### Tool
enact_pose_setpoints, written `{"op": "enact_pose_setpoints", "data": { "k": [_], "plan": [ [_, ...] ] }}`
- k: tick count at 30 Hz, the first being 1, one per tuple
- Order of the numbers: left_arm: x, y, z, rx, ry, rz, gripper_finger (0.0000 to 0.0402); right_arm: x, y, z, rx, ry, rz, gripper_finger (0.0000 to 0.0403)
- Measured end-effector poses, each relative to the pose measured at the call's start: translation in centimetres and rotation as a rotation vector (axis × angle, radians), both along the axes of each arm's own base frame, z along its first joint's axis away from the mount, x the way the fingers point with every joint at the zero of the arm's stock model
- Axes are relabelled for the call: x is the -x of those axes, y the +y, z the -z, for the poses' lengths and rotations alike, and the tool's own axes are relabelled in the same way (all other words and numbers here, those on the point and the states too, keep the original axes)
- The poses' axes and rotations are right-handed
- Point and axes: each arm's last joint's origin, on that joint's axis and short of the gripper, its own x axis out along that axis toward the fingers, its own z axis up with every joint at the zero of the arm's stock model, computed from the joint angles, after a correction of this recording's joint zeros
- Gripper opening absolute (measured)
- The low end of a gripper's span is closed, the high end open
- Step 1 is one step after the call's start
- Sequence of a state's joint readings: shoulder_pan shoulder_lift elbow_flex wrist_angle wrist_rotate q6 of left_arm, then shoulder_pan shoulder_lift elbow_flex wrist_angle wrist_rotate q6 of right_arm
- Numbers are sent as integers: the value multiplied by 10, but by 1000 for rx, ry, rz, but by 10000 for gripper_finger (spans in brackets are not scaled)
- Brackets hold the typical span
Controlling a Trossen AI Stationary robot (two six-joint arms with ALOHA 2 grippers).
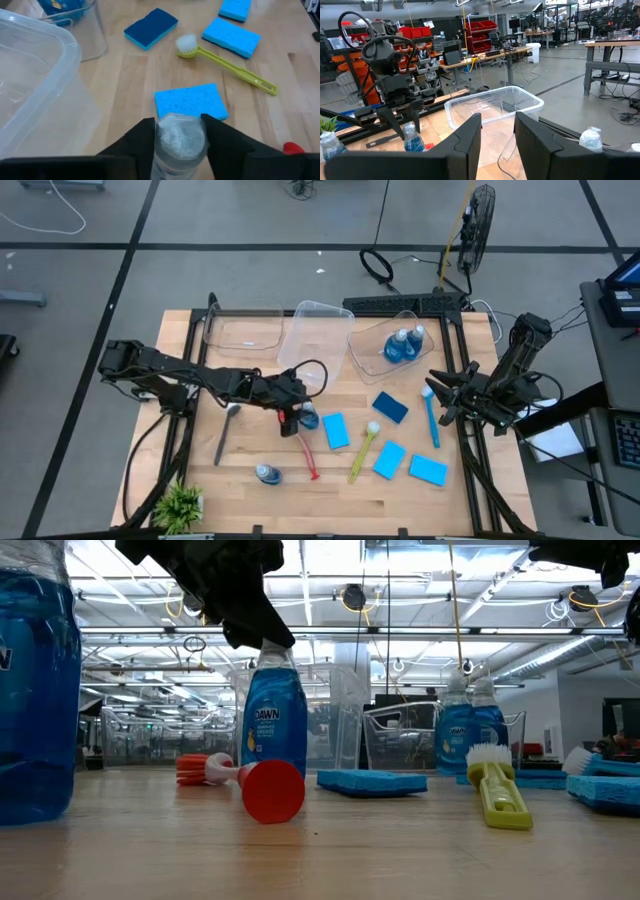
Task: Pick & Place Kitchen Sink Supplies
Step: Put the blue dish soap into the right transparent bin
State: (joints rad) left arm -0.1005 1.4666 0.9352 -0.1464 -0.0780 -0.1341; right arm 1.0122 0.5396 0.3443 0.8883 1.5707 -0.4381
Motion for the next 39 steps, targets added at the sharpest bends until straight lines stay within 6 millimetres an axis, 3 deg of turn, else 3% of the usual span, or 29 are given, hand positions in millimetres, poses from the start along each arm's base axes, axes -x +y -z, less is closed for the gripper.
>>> {"op": "enact_pose_setpoints", "data": {
  "k": [2,13,17,23,30,39],
  "plan": [
    [0,0,0,3,1,-3,136,0,0,0,0,0,0,105],
    [0,5,-1,111,-1,-81,136,0,0,0,-5,-3,0,105],
    [2,11,-10,172,-41,-138,136,0,0,0,-7,-4,0,105],
    [5,17,-52,191,-171,-156,136,0,0,0,-3,-12,-12,105],
    [-8,18,-110,148,-313,-143,136,-6,2,-3,63,-89,-116,105],
    [-41,22,-142,64,-324,-149,136,-16,1,-5,151,-134,-144,120]
  ]
}}
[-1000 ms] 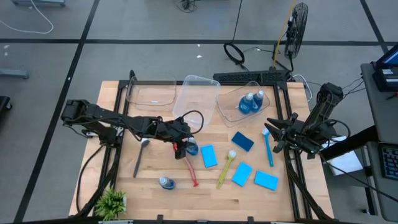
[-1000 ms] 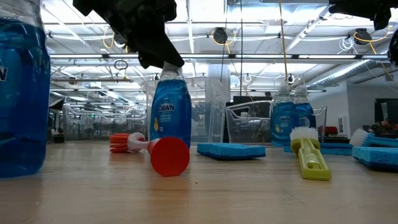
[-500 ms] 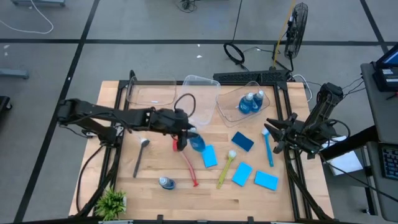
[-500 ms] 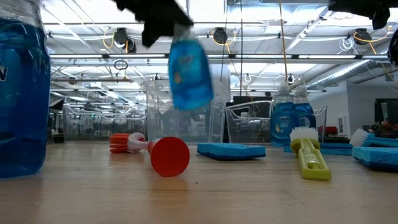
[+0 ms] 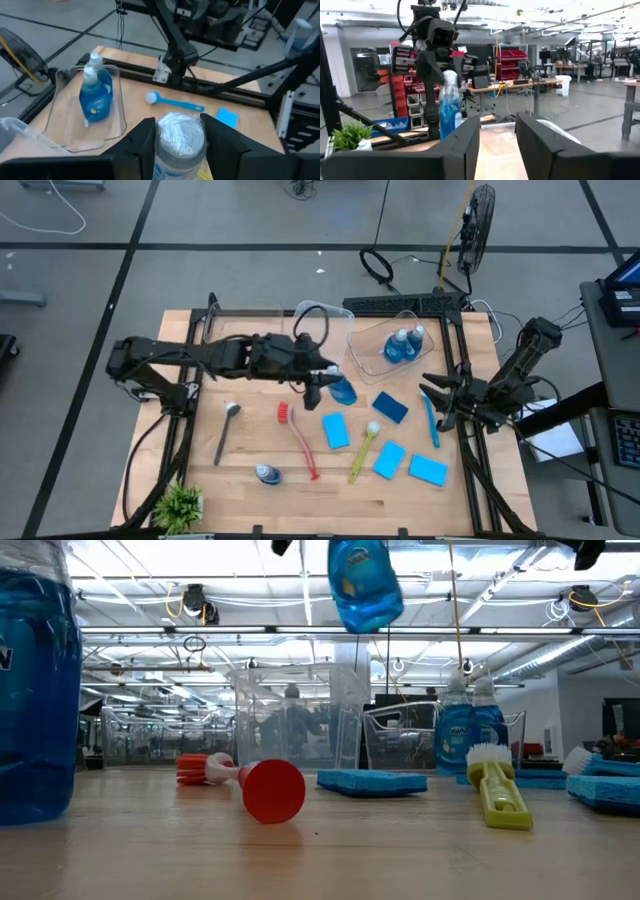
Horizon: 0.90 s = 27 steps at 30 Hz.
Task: Pick & Place Kitchen Sink Supplies
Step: Put the blue dish soap into the right transparent bin
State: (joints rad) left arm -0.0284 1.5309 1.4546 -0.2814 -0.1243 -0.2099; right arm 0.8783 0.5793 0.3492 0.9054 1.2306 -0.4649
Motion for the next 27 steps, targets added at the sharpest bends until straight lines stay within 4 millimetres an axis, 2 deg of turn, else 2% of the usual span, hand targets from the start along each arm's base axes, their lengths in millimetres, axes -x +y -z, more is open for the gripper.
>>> {"op": "enact_pose_setpoints", "data": {
  "k": [10,15,22,27],
  "plan": [
    [-56,16,-16,-49,-45,24,136,-16,2,-19,20,17,82,210],
    [-78,25,-24,-68,-84,44,136,-25,3,-29,28,26,120,248],
    [-101,30,-25,-87,-110,98,136,-35,1,-36,38,27,143,271],
    [-103,30,-25,-85,-116,113,136,-44,-3,-34,45,54,123,272]
  ]
}}
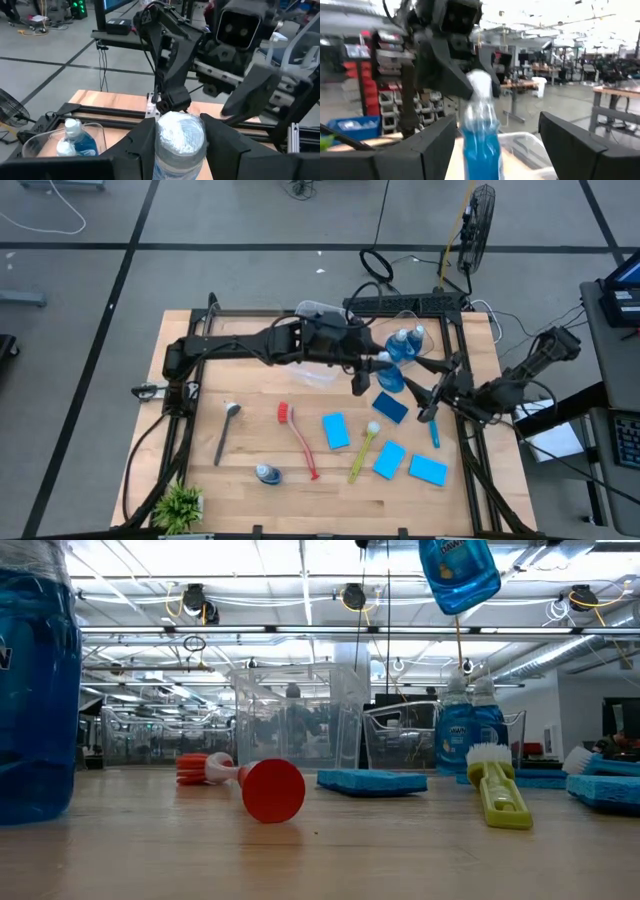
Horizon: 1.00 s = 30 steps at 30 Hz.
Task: Pick & Place Kitchen Sink Supplies
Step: Put the blue dish soap into the right transparent bin
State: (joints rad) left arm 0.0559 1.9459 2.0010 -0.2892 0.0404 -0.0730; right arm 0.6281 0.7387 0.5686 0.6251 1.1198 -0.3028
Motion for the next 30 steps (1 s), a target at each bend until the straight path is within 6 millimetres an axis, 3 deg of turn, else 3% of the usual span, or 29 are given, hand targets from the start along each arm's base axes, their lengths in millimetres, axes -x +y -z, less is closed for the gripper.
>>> {"op": "enact_pose_setpoints", "data": {
  "k": [12,30],
  "plan": [
    [1,0,4,2,46,13,136,-27,-18,-14,-88,102,-146,272],
    [3,-1,7,-4,89,17,136,-58,-48,-4,-162,202,-245,267]
  ]
}}
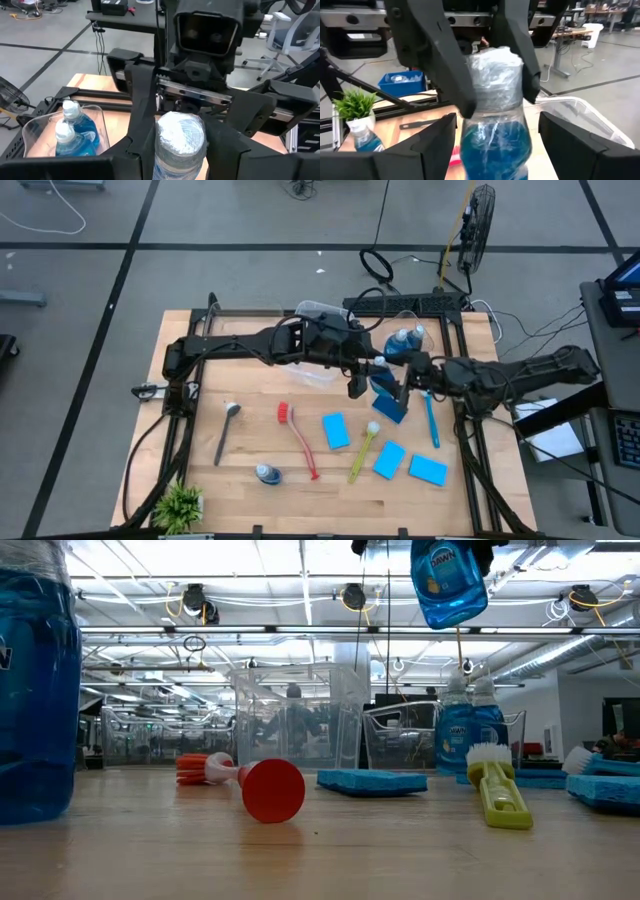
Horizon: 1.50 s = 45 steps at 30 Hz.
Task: Pick & Place Kitchen Sink Supplies
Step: Put the blue dish soap into the right transparent bin
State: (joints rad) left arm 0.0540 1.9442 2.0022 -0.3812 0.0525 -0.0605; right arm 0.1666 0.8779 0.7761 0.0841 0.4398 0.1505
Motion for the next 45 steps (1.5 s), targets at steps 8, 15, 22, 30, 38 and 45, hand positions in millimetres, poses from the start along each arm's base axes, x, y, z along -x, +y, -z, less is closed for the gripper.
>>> {"op": "enact_pose_setpoints", "data": {
  "k": [8,15,22,30,38,45],
  "plan": [
    [1,0,2,-6,20,1,136,-7,-10,4,-57,11,-54,227],
    [1,1,4,-5,44,-2,136,-7,-14,2,-64,-10,-78,204],
    [1,2,4,-17,43,1,136,-7,-15,2,-64,-7,-76,186],
    [1,2,4,-21,43,0,136,-7,-15,3,-62,-3,-75,158],
    [1,2,3,-26,36,-7,141,-7,-15,3,-61,-2,-73,158],
    [2,4,-1,-48,3,-54,226,-7,-15,9,-62,46,-71,156]
  ]
}}
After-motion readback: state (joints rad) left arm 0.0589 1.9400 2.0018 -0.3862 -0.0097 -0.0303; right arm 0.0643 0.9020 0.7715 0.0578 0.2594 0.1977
